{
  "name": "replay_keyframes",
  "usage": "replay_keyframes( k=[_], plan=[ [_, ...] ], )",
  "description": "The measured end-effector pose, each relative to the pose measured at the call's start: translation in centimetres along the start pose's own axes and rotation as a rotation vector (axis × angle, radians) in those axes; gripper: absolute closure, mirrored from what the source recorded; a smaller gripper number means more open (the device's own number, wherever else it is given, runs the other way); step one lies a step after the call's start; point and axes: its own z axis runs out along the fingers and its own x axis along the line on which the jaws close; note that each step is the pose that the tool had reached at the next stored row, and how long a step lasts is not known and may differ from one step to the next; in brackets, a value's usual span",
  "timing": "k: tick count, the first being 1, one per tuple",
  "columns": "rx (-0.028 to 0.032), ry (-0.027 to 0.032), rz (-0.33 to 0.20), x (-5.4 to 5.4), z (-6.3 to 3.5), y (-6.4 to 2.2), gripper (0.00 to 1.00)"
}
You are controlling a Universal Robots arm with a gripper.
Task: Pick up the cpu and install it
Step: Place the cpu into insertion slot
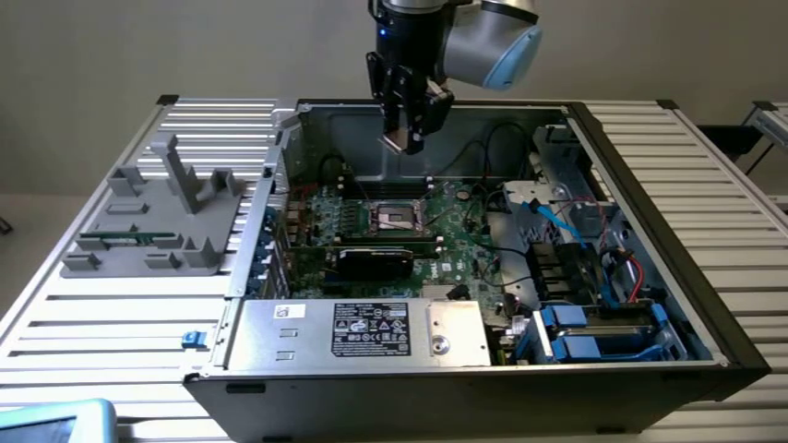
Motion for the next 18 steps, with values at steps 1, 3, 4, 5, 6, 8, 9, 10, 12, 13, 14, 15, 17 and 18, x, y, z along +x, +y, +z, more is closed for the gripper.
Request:
replay_keyframes(
  k=[1, 3, 4, 5, 6, 8, 9, 10, 12, 13, 14, 15, 17, 18],
  plan=[
    [-0.0001, -0.0001, 0.01, 0.0, 0.0, 0.0, 0.44],
    [-0.0002, 0.0, 0.01, 0.0, 0.0, 0.0, 0.44],
    [-0.0003, -0.0001, 0.01, 0.0, 0.0, 0.0, 0.44],
    [-0.0003, 0.0, 0.01, 0.0, 0.01, 0.0, 0.44],
    [-0.0004, 0.0, 0.013, 0.0, 0.01, 0.0, 0.44],
    [-0.001, -0.0001, 0.038, 0.0, 0.01, 0.01, 0.44],
    [-0.0014, -0.0001, 0.055, 0.0, 0.01, 0.01, 0.44],
    [-0.0017, -0.0002, 0.07, 0.0, 0.01, 0.01, 0.44],
    [-0.0024, -0.0003, 0.102, 0.0, 0.01, 0.01, 0.44],
    [-0.0028, -0.0003, 0.118, 0.0, 0.02, 0.01, 0.44],
    [-0.0031, -0.0004, 0.133, 0.0, 0.02, 0.01, 0.44],
    [-0.0035, -0.0005, 0.149, -0.01, 0.03, 0.01, 0.44],
    [-0.0038, -0.0014, 0.177, -0.01, 0.06, 0.01, 0.44],
    [-0.0036, -0.003, 0.188, 0.0, 0.1, 0.01, 0.44]
  ],
)
